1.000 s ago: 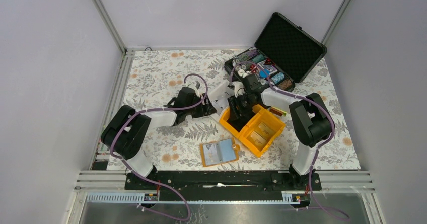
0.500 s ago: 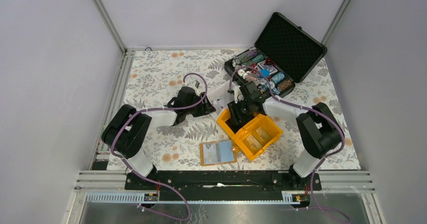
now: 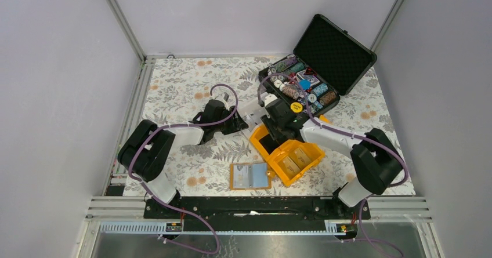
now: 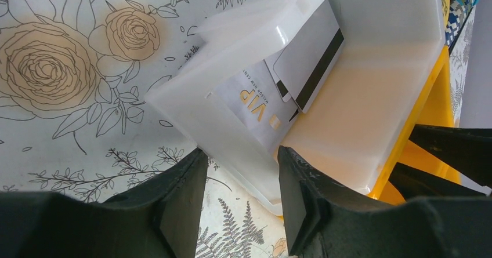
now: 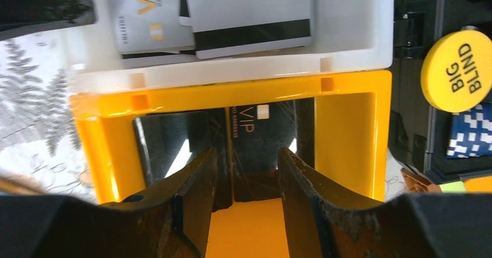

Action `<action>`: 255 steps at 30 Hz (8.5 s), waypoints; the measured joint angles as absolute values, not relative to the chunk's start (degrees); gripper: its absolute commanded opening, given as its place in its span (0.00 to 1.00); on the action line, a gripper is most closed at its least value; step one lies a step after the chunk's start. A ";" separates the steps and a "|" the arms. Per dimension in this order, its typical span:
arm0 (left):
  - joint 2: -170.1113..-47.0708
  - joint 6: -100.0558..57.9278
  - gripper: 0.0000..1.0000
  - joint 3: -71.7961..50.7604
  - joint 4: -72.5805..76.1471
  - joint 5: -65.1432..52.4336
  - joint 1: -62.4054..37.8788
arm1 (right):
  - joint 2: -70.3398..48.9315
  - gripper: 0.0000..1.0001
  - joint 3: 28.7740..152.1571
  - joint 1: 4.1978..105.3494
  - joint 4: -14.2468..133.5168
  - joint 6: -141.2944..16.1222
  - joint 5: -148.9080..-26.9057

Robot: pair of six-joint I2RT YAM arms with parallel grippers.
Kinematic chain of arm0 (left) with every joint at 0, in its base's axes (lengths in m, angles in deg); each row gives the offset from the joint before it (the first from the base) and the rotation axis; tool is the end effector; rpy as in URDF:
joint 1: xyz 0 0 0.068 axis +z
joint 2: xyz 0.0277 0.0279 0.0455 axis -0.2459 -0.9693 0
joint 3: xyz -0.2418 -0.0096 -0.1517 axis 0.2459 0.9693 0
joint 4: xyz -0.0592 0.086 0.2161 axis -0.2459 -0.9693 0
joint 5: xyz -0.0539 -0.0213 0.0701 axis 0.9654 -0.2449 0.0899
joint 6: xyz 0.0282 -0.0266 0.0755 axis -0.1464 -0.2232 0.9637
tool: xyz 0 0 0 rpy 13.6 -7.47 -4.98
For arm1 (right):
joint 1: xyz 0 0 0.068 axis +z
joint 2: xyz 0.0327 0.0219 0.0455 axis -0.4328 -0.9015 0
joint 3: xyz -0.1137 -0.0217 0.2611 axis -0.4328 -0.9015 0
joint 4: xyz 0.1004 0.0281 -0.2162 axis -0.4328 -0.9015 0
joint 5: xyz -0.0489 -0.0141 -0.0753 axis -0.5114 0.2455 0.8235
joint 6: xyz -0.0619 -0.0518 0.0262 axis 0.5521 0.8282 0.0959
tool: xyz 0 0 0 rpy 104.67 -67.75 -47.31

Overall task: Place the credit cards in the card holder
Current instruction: Pick up the credit card from the storage box.

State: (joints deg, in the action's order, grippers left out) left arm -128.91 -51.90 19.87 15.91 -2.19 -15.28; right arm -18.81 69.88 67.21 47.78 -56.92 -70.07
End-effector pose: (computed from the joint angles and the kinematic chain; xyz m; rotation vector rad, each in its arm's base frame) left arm 0.2906 -0.1830 0.1554 -0.1404 2.3711 -0.8929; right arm 0.2592 0.2122 0.2087 -0.7399 2.2540 0.1468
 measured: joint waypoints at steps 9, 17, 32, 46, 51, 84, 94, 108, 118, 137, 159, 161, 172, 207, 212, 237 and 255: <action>-129.06 -52.99 0.26 19.87 16.00 -2.06 -15.22 | -26.59 0.55 71.76 72.56 47.02 -57.25 -58.97; -129.06 -53.49 0.24 19.87 15.97 -2.17 -15.22 | -30.00 0.51 73.40 76.17 46.76 -58.16 -52.19; -129.06 -54.11 0.22 19.87 15.89 -2.37 -15.28 | -35.25 0.38 73.94 80.19 46.36 -58.58 -37.42; -129.04 -54.13 0.22 19.87 15.86 -2.52 -15.35 | -35.14 0.21 73.68 81.41 45.71 -58.21 -30.40; -129.04 -54.13 0.21 19.87 15.84 -2.54 -15.35 | -35.14 0.16 73.68 81.41 45.66 -58.21 -29.28; -128.38 -54.08 0.21 20.02 15.51 -3.59 -15.78 | -0.32 0.18 63.74 65.17 50.34 -64.18 -57.37; -128.38 -54.08 0.20 20.02 15.54 -3.65 -15.83 | -11.95 0.43 66.25 67.73 47.78 -62.58 -58.27; -128.38 -54.08 0.19 20.02 15.54 -3.68 -15.83 | -29.91 0.50 73.20 77.17 47.24 -57.57 -48.13; -128.38 -54.11 0.18 20.02 15.54 -3.76 -15.83 | -33.76 0.46 73.20 78.29 47.26 -57.12 -41.72; -128.38 -54.08 0.18 20.02 15.62 -4.33 -15.83 | -35.95 0.29 73.16 80.63 46.84 -57.27 -32.89; -128.38 -54.08 0.18 20.02 15.62 -4.33 -15.83 | -27.51 0.38 73.05 73.90 48.94 -59.00 -48.72; -128.38 -54.08 0.18 20.02 15.62 -4.33 -15.83 | -28.17 0.40 73.05 73.90 49.07 -58.89 -49.85; -128.38 -54.08 0.17 20.02 15.65 -4.55 -15.83 | -32.65 0.35 73.09 73.90 48.85 -58.14 -50.62; -128.38 -54.11 0.17 20.02 15.69 -4.73 -15.83 | -33.21 0.34 73.16 74.38 49.12 -57.95 -45.76; -128.38 -54.11 0.17 20.02 15.69 -4.70 -15.81 | -33.17 0.35 73.16 74.38 49.01 -57.92 -45.57; -128.38 -54.11 0.17 20.02 15.69 -4.70 -15.83 | -29.80 0.17 73.22 74.07 48.07 -57.07 -37.96; -128.38 -54.11 0.17 20.02 15.69 -4.70 -15.83 | -30.92 0.02 75.41 71.67 47.35 -58.69 -42.07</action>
